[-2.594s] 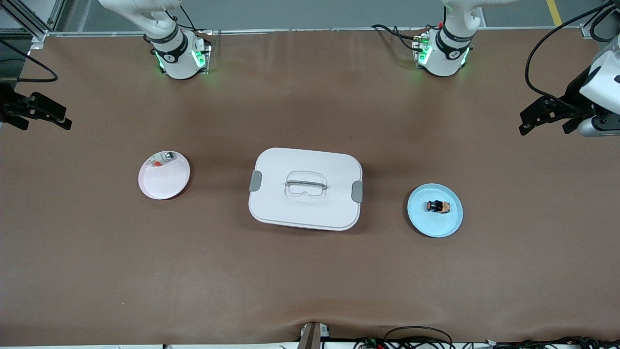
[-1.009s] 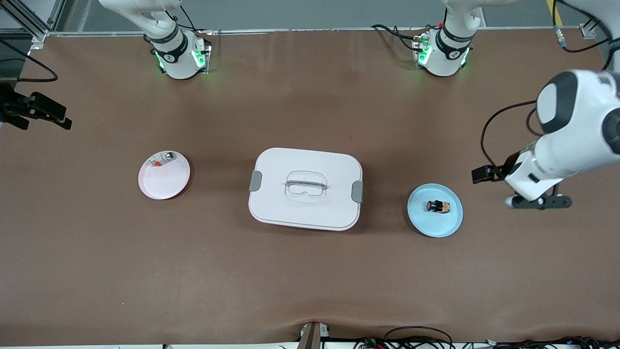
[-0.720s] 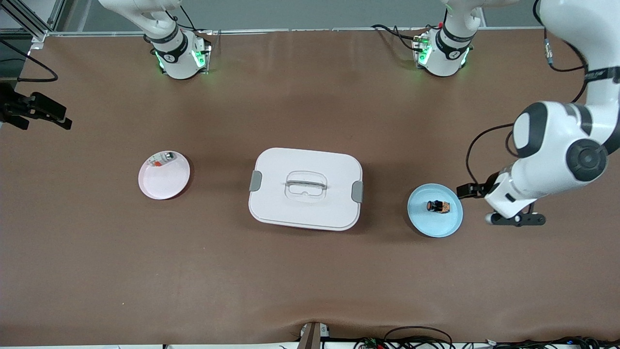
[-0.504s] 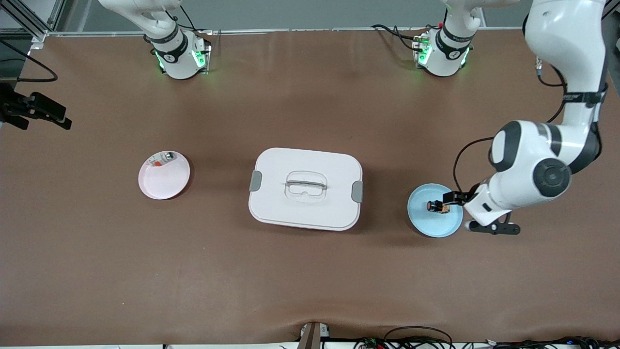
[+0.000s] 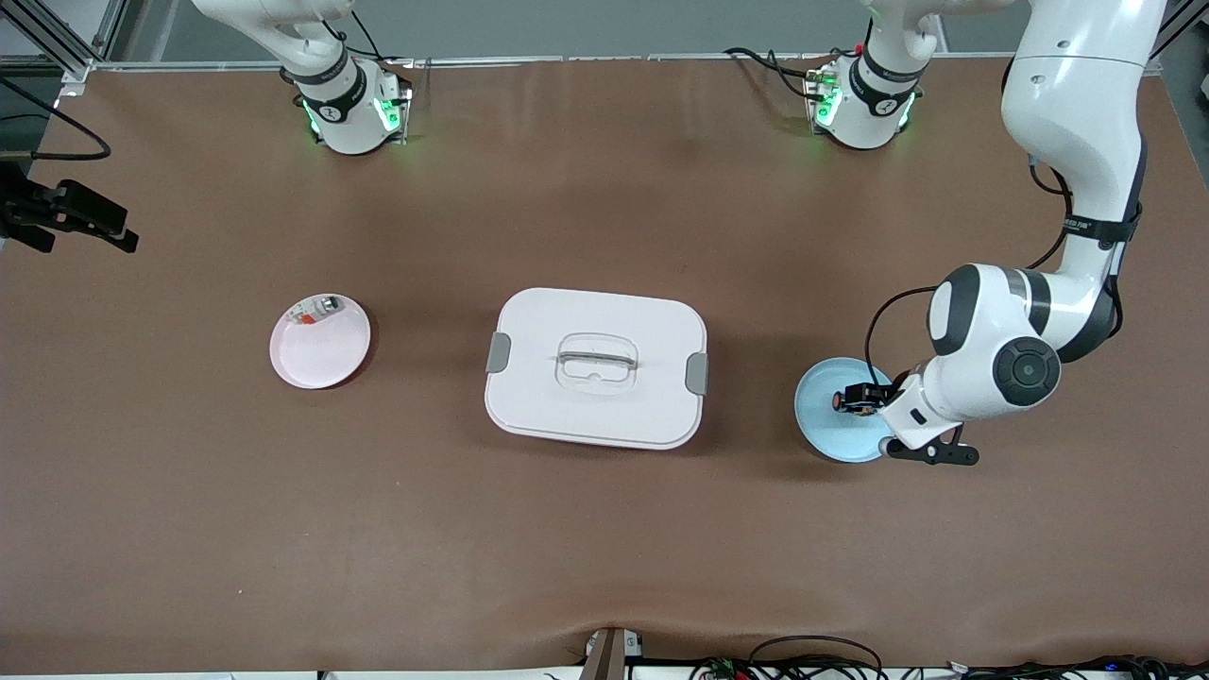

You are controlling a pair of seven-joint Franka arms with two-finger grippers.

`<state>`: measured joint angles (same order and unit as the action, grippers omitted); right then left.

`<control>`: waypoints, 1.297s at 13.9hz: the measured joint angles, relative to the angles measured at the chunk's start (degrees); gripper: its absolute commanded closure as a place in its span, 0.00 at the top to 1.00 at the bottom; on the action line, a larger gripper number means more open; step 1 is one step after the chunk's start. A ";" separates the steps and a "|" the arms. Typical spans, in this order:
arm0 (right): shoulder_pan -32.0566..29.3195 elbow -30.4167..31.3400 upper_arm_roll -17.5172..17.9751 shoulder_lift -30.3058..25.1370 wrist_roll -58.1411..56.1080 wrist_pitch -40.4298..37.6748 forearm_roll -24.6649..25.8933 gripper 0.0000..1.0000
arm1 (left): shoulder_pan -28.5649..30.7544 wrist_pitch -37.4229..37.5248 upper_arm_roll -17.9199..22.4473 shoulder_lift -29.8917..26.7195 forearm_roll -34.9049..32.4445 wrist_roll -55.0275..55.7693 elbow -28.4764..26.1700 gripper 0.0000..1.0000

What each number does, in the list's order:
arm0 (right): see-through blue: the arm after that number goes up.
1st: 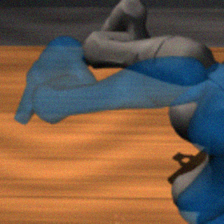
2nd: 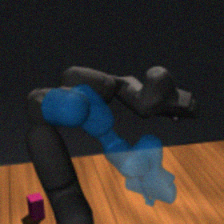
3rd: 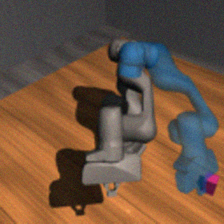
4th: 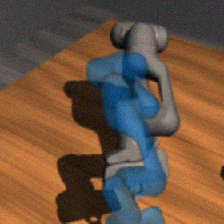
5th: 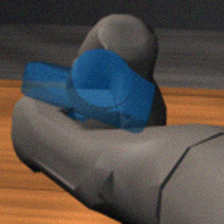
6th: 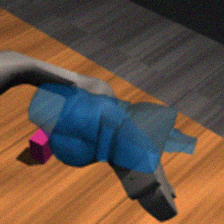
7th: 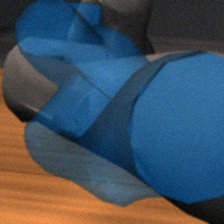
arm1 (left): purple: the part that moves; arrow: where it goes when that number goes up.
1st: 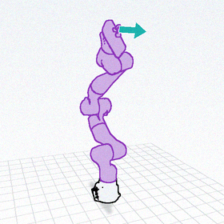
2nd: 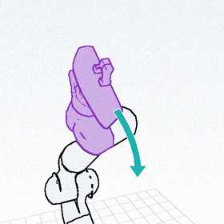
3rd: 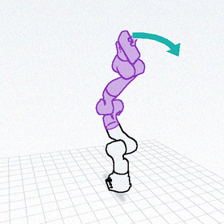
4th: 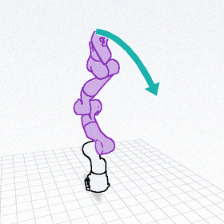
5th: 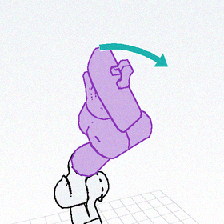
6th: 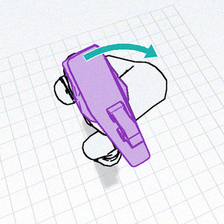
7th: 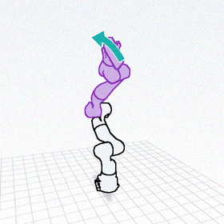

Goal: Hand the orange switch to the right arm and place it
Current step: 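Lower the left gripper onto the orange switch on the blue plate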

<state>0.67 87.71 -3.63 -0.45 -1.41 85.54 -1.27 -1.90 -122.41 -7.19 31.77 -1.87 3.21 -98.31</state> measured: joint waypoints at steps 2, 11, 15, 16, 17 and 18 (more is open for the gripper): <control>0.00 0.00 0.00 0.00 0.00 0.00 0.00 1.00 | -0.03 -0.86 -0.16 0.07 0.02 0.11 -1.41 1.00; 0.00 0.00 0.00 0.00 0.02 0.00 0.00 1.00 | -0.07 -8.76 -0.32 1.13 0.03 0.20 -6.34 1.00; 0.00 0.00 0.00 0.00 0.02 -0.01 0.00 1.00 | -0.13 -11.70 -0.40 2.85 0.03 0.20 -6.47 1.00; 0.00 0.00 -0.01 0.00 0.02 -0.01 0.00 1.00 | -0.13 -12.16 -0.40 3.29 0.03 0.20 -6.53 1.00; 0.00 0.00 0.00 0.00 0.02 -0.01 0.00 1.00 | -0.13 -12.55 -0.41 3.57 0.03 0.20 -6.69 1.00; 0.00 0.00 -0.01 0.00 0.02 -0.02 0.00 1.00 | -0.13 -13.03 -0.41 3.73 0.03 0.20 -6.94 1.00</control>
<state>0.67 87.71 -3.64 -0.45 -1.39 85.53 -1.27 -2.03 -135.43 -7.59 35.50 -1.84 3.41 -105.25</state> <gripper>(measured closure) 0.000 0.000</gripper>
